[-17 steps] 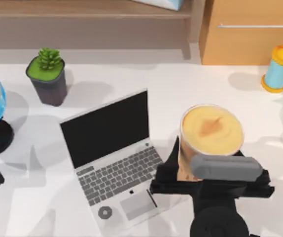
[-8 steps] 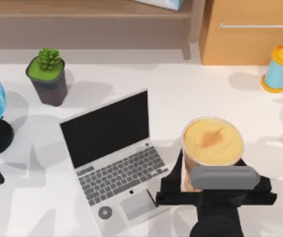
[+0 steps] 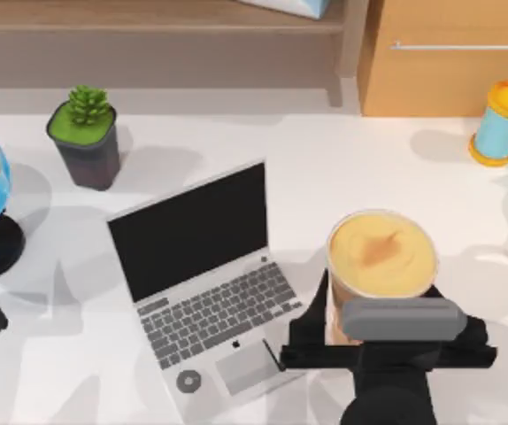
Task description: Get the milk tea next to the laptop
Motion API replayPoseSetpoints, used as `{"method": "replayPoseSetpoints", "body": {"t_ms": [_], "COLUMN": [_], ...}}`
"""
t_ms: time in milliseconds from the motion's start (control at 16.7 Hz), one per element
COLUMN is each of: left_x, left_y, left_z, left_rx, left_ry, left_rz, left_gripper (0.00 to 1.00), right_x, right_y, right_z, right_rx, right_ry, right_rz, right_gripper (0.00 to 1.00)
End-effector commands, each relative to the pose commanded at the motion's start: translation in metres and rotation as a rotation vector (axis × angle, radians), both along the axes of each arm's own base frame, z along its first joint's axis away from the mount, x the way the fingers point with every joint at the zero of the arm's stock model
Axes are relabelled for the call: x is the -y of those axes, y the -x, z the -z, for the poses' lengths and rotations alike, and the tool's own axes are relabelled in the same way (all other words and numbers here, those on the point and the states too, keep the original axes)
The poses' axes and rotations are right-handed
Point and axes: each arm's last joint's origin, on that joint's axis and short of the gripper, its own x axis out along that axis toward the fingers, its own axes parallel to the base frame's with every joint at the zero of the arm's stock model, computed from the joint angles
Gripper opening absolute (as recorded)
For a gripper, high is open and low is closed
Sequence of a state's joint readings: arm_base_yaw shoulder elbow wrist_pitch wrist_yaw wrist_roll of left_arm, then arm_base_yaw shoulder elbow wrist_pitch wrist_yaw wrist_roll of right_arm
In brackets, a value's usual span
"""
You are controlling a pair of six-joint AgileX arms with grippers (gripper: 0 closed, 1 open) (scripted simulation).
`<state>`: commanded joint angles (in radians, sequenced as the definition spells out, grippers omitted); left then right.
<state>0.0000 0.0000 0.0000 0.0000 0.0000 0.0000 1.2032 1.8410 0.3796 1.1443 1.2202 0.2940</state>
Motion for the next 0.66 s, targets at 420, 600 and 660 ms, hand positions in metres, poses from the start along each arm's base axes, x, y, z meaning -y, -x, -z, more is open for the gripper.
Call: {"method": "replayPoseSetpoints", "body": {"t_ms": [420,600,660], "left_x": [0.0,0.0,0.0], "left_y": [0.0,0.0,0.0], "left_z": [0.0,0.0,0.0], "left_rx": [0.0,0.0,0.0], "left_ry": [0.0,0.0,0.0], "left_rz": [0.0,0.0,0.0], "left_gripper": [1.0,1.0,1.0], "right_x": [0.0,0.0,0.0], "right_y": [0.0,0.0,0.0], "right_z": [0.0,0.0,0.0], "right_rx": [0.0,0.0,0.0], "right_ry": [0.0,0.0,0.0], "right_rz": [0.0,0.0,0.0], "right_gripper": [1.0,1.0,1.0]}}
